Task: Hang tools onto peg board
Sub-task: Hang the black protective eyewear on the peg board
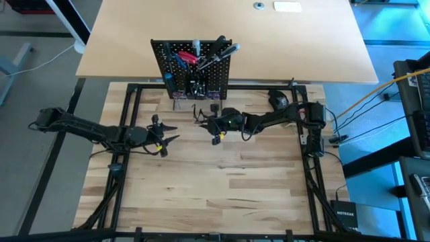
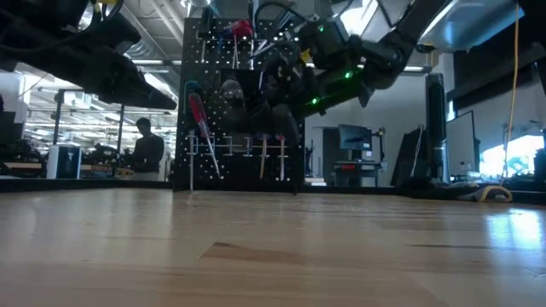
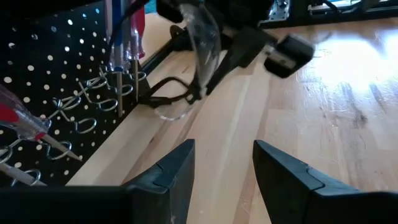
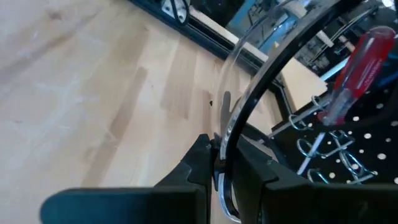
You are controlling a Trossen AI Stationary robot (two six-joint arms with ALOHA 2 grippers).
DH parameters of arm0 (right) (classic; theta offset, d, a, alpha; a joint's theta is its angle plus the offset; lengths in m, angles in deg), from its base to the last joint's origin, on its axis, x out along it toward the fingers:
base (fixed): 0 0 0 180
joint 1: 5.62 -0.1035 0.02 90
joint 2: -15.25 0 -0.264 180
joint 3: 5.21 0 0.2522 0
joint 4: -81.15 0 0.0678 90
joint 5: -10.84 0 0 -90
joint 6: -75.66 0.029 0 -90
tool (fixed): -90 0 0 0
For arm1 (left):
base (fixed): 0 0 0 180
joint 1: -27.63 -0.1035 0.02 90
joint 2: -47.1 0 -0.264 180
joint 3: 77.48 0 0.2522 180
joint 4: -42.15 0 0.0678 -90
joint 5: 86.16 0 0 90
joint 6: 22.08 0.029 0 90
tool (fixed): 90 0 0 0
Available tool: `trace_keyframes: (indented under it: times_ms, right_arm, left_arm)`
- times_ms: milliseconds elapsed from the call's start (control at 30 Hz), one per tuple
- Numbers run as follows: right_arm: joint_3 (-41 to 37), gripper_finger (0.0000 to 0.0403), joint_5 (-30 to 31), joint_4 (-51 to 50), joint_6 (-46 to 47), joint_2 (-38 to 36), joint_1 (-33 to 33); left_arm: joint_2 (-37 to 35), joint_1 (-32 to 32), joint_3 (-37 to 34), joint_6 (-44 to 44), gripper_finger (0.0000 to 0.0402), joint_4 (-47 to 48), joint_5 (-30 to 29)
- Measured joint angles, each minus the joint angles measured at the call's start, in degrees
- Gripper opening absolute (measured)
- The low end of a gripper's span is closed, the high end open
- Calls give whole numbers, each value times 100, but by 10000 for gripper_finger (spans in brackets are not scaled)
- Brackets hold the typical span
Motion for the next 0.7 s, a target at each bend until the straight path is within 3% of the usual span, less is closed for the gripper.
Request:
trace_keyframes:
  times_ms: [333,700]
  right_arm:
    - [642,39,311,272,-274,673,179]
    - [817,39,522,-124,-323,671,271]
  left_arm:
    - [0,0,0,5,150,10,11]
    - [0,17,0,-196,150,24,15]
